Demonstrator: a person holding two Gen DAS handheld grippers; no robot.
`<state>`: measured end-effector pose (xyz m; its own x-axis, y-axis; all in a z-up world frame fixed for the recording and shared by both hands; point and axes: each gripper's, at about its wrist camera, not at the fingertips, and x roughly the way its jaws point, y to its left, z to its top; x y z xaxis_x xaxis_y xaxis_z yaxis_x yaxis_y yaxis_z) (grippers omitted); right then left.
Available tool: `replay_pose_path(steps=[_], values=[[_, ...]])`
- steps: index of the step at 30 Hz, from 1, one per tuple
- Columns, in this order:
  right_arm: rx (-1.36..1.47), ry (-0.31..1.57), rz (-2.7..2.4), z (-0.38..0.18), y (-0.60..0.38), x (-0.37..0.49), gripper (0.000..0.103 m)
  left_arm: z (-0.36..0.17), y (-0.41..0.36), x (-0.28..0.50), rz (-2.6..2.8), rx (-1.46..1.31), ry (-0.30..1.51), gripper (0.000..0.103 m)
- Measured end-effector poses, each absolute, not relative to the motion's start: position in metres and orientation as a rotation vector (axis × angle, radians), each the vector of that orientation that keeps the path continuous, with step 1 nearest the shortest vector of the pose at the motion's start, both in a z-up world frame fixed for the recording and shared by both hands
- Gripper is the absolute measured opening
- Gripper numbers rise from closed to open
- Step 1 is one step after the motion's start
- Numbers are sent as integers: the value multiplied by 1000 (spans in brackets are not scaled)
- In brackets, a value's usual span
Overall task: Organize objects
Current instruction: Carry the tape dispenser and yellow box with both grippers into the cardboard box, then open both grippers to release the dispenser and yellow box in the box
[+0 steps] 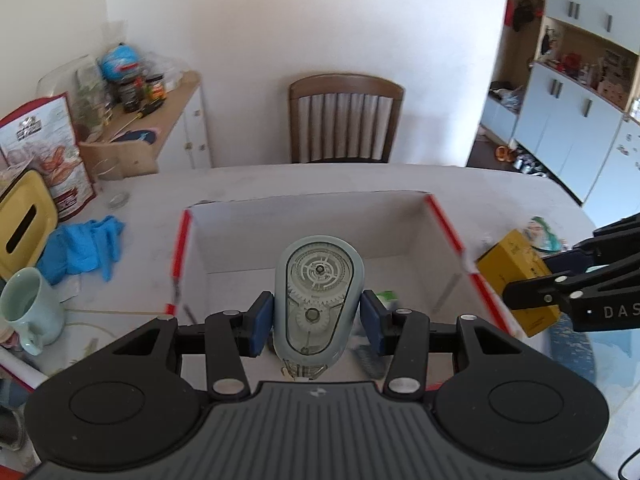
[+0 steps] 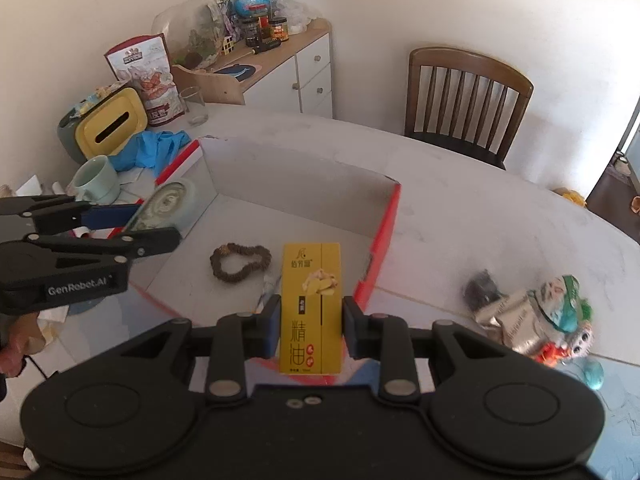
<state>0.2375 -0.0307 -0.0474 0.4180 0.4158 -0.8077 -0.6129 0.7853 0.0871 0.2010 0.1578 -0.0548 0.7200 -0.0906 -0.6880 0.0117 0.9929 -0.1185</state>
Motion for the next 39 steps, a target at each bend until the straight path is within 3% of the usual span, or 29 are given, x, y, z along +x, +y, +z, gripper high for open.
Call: replay_pose_path(steps=[24, 39], values=[[-400, 1038, 723, -127, 64, 274, 29, -133, 179, 291, -19, 15, 967, 46], [-464, 1087, 735, -140, 67, 268, 30, -157, 172, 314, -58, 3, 1156, 46]])
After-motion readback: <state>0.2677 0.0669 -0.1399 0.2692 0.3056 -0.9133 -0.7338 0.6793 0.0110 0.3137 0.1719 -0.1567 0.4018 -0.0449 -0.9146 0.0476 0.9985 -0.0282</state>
